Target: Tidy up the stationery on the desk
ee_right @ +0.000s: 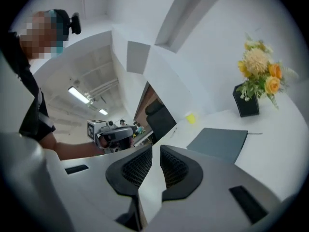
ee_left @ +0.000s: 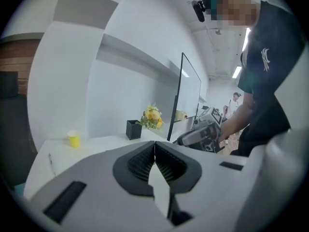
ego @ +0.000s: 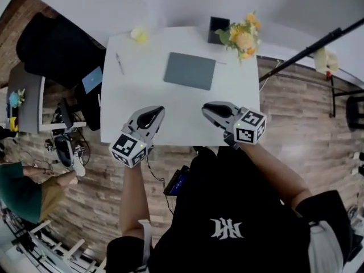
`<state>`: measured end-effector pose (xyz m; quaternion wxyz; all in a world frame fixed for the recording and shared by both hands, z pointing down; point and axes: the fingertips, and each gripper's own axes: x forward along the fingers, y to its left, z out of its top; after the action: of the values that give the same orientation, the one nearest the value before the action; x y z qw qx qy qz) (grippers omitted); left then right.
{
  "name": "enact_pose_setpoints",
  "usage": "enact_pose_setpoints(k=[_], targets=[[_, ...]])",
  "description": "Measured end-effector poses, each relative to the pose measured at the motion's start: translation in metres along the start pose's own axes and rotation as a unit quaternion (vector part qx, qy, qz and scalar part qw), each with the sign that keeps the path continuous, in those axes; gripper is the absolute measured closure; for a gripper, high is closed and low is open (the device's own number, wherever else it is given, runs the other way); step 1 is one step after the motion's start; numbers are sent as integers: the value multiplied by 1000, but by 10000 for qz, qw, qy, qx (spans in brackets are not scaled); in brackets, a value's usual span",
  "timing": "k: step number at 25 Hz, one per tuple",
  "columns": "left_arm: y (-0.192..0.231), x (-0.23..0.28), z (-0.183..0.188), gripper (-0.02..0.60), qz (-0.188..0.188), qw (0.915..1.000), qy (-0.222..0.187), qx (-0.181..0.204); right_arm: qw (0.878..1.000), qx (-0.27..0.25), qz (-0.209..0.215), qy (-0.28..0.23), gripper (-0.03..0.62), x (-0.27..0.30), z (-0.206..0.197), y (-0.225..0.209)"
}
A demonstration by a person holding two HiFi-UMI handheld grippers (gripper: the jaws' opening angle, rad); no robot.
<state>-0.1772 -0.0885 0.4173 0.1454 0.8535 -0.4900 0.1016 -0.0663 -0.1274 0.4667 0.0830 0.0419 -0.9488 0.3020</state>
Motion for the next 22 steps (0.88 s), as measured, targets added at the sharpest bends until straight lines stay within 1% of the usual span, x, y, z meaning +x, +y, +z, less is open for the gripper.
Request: enact_pose_setpoints(k=[3,5,6,7,8,11,13,14,15,16,18,22], targets=[[15,24,5,578,-288,9992,212,202,9983,547,-126,-175,540,10,-4,-15],[23,43,6,577,-508,9973,404,341,9942,990,-256,-342,536,14,-9,-28],[26,52,7,577,-622,9959,510,409,9905,1254,-341,-445,519,16,-11,-36],[30,62,8,577,-730,9943,620,475,9857,1533,-432,-546,479,18,-13,-45],[34,71,8,577,-822,9925,734,536,9800,1805,-530,-645,447,21,-16,-54],[49,98,4,577,-1007,9861,1135,675,9601,2503,-843,-922,445,27,-23,-79],[60,115,-1,577,-1102,9807,1424,765,9445,2932,-1014,-1079,445,31,-29,-94],[66,124,-4,568,-1145,9776,1569,813,9359,3151,-1077,-1150,445,33,-33,-100],[72,132,-7,545,-1192,9740,1719,865,9267,3369,-1130,-1222,445,36,-36,-105],[78,140,-11,529,-1249,9702,1862,918,9176,3569,-1179,-1293,445,39,-40,-111],[89,156,-19,520,-1402,9615,2114,1060,9014,3888,-1271,-1420,445,46,-45,-118],[108,188,-33,512,-1827,9398,2522,1409,8759,4258,-1503,-1702,445,62,-47,-128]])
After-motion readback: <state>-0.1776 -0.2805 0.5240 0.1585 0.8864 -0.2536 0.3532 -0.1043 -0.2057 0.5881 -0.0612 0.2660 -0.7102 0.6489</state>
